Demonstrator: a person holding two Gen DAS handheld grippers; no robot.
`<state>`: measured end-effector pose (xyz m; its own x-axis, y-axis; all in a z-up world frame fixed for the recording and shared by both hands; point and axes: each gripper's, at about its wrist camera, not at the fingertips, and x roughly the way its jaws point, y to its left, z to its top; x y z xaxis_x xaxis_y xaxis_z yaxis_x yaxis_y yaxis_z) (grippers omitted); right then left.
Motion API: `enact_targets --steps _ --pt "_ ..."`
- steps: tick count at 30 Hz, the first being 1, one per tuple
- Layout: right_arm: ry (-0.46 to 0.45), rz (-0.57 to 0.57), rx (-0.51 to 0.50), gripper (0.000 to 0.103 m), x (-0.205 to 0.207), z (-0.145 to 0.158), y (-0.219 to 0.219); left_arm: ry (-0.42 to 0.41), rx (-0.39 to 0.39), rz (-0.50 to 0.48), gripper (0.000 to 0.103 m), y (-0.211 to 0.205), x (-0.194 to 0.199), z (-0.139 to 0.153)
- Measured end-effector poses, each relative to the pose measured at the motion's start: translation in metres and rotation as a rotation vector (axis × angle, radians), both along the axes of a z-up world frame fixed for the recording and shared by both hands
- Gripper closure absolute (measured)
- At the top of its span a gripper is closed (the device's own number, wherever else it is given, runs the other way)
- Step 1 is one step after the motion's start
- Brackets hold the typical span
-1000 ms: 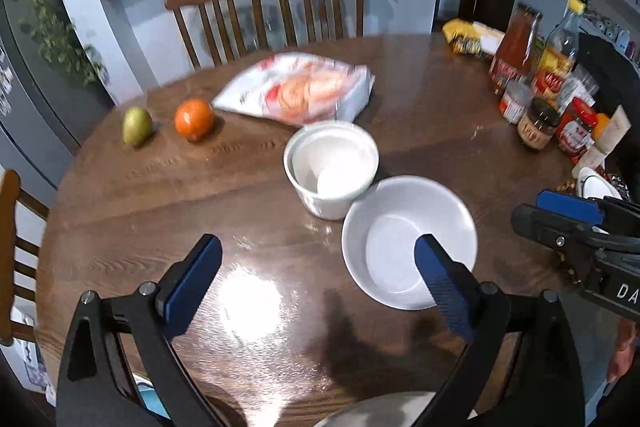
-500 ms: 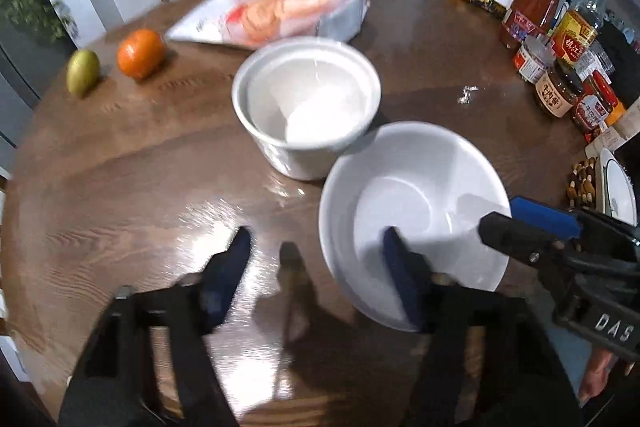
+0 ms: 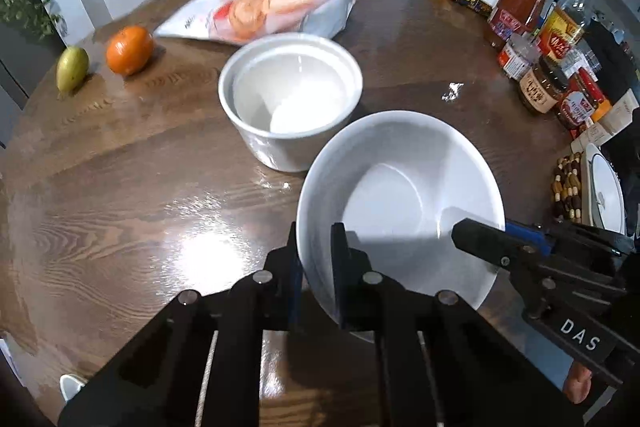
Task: Organize plates and bowls
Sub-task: 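Lift the smaller white bowl and lower it into the large white bowl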
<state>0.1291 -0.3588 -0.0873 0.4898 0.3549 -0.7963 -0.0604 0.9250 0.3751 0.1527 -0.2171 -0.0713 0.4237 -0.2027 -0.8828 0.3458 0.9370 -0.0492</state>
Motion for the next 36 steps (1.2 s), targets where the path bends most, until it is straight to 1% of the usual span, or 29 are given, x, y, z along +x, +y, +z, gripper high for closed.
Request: enact_targets --steps 3,8,10,12,19,22,25,30,36 --pt "-0.028 0.01 0.003 0.089 -0.011 0.01 0.002 -0.06 0.015 -0.005 0.093 0.0 -0.012 0.015" --pt "-0.066 0.016 0.019 0.089 -0.031 0.025 0.006 -0.113 0.007 -0.008 0.093 0.003 -0.031 0.032" --pt "-0.081 0.015 0.03 0.089 -0.04 0.03 0.007 -0.142 0.017 -0.015 0.092 0.005 -0.044 0.039" --pt "-0.093 0.013 0.041 0.089 -0.049 0.035 0.007 -0.155 0.018 -0.019 0.092 0.009 -0.054 0.043" --pt "-0.105 0.037 0.054 0.089 -0.079 0.042 0.019 -0.175 -0.001 -0.012 0.092 0.02 -0.088 0.052" --pt "-0.098 0.056 0.058 0.089 -0.091 0.04 0.026 -0.182 0.001 -0.005 0.091 0.026 -0.102 0.052" --pt "-0.096 0.066 0.057 0.089 -0.101 0.038 0.031 -0.17 0.002 0.005 0.092 0.033 -0.112 0.049" --pt "-0.09 0.079 0.05 0.089 -0.11 0.037 0.036 -0.165 0.005 0.009 0.091 0.041 -0.126 0.045" --pt "-0.089 0.09 0.042 0.089 -0.121 0.038 0.041 -0.185 0.018 0.001 0.091 0.045 -0.139 0.045"
